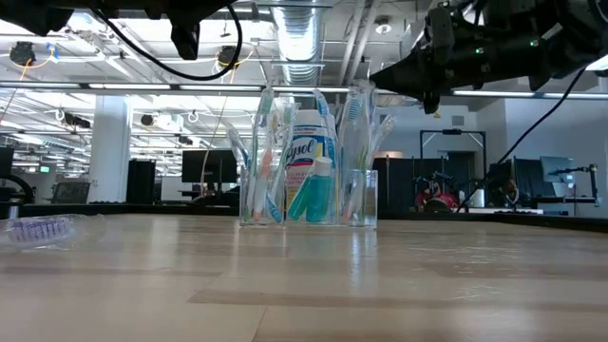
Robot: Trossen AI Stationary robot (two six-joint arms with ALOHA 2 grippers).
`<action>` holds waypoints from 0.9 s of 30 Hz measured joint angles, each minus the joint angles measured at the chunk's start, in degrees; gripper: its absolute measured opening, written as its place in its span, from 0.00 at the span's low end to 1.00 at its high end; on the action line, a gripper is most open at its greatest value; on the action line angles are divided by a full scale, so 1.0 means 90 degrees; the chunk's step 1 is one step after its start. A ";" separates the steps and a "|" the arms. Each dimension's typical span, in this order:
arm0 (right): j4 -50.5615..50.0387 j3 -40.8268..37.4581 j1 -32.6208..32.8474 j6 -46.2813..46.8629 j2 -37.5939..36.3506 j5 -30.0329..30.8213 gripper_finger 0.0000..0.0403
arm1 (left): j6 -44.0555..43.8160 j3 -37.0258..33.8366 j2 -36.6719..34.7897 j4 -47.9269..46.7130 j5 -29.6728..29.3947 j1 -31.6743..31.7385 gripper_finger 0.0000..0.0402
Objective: Pick & Place toothbrushing station
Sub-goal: Put the top purple toothbrush into the transparent organizer
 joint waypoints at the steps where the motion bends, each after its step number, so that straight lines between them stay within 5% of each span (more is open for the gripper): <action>1: 0.0009 0.0001 0.0000 -0.0002 0.0064 0.0000 0.00 | 0.0000 0.0000 -0.0001 0.0000 0.0000 0.0000 0.12; 16: 0.1839 0.0000 -0.0277 0.0168 0.2196 -0.0338 0.00 | 0.0000 0.0000 0.0002 0.0000 0.0000 0.0000 0.12; 27: 0.2101 0.0000 -0.0223 0.0169 0.2338 -0.0409 0.11 | 0.0002 0.0000 0.0002 0.0000 0.0000 0.0000 0.12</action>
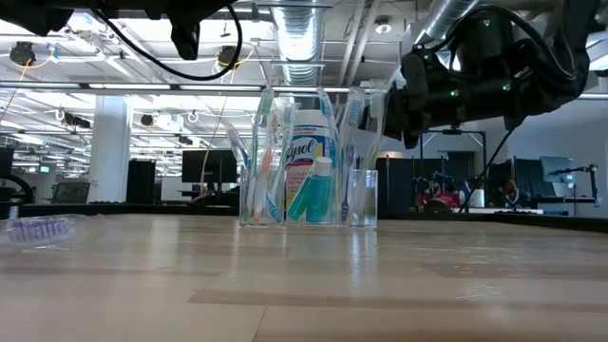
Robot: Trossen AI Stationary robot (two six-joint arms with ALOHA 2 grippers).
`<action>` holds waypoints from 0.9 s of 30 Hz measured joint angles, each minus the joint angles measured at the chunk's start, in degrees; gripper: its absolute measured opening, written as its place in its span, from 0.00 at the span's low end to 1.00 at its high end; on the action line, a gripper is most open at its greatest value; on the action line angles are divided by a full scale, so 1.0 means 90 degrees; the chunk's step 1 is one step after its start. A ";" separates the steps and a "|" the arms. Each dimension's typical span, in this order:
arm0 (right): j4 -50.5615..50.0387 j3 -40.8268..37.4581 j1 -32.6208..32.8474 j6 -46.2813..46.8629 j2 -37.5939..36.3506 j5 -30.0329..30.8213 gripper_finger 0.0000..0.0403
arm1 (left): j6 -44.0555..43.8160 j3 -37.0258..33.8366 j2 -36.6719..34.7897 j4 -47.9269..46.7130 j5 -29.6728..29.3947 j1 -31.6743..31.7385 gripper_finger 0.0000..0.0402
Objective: Pick & Place toothbrushing station
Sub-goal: Put the top purple toothbrush into the transparent organizer
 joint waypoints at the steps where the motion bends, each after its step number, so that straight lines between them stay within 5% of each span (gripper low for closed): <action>1: 0.0002 0.0000 -0.0004 0.0001 0.0000 -0.0083 0.12 | 0.0000 0.0000 0.0000 0.0000 0.0000 0.0000 0.12; 17: 0.0041 0.0000 -0.0034 0.0048 -0.0005 -0.0142 0.15 | 0.0024 0.0000 -0.0001 -0.0005 -0.0001 0.0000 0.12; 27: 0.0055 0.0000 -0.0063 -0.0142 -0.0098 -0.0191 0.37 | 0.0024 0.0000 0.0000 -0.0005 0.0000 0.0000 0.12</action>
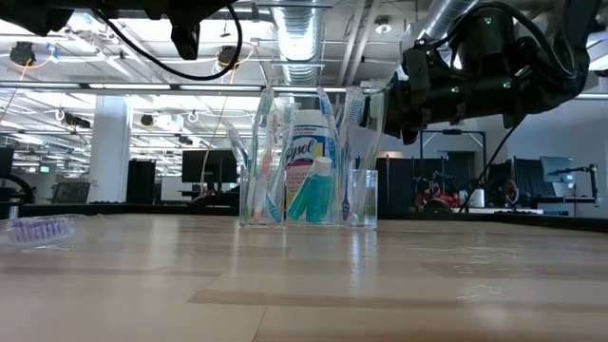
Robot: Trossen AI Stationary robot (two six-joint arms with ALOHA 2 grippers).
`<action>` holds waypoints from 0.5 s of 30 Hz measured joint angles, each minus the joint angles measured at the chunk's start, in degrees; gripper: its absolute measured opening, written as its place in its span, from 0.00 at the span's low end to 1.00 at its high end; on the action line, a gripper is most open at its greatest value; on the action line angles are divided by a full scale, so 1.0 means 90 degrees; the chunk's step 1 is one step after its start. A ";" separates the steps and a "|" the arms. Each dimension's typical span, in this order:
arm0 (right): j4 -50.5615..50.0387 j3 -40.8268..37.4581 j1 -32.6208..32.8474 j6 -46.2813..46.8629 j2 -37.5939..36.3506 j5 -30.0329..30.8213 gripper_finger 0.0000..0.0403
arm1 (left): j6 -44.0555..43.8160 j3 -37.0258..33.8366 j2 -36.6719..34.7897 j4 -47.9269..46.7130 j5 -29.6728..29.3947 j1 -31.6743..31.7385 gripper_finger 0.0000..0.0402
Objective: Pick & Place toothbrushing station
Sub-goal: Put the top purple toothbrush into the transparent organizer, then put the purple toothbrush into the transparent organizer
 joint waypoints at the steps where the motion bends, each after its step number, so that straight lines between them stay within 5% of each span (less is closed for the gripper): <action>1: -0.0019 0.0000 0.0000 -0.0018 -0.0047 0.0001 0.39 | 0.0000 0.0000 -0.0001 0.0000 -0.0001 0.0000 0.12; 15: -0.0698 0.0000 -0.0172 -0.0259 -0.1233 0.0125 0.47 | -0.0002 0.0000 0.0000 0.0000 0.0000 0.0000 0.12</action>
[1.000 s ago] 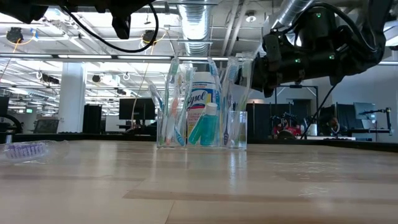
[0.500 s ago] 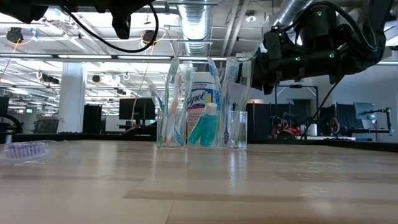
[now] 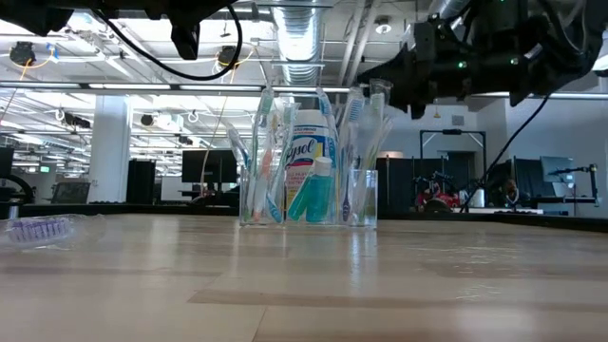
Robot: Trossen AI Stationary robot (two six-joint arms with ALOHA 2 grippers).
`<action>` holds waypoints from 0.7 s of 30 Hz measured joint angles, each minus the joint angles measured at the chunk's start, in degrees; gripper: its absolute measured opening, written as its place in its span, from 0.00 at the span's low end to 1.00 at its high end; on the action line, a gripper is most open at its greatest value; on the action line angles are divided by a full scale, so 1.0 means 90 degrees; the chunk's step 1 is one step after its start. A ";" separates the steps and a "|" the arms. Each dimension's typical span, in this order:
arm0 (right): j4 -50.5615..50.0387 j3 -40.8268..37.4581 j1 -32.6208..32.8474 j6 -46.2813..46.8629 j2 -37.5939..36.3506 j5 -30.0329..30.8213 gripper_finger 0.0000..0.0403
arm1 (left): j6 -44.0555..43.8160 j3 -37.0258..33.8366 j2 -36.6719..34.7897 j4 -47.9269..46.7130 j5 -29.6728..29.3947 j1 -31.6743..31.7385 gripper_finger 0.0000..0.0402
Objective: Pick & Place toothbrushing station
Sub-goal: Put the purple toothbrush into the transparent organizer
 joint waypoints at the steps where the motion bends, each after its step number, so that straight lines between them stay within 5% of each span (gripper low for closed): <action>1: 0.0007 0.0000 0.0000 -0.0034 -0.0102 0.0005 0.46 | 0.0000 0.0000 0.0001 0.0000 0.0000 0.0001 0.12; 15: -0.0742 0.0002 0.0764 -0.0124 -0.1003 0.0000 0.41 | -0.0271 0.0000 0.0001 -0.0044 0.0000 -0.0588 0.12; 21: -0.0890 0.0005 0.1313 -0.0119 -0.0942 -0.0002 0.41 | -0.1164 0.0000 0.0001 -0.0864 0.0002 -0.1016 0.12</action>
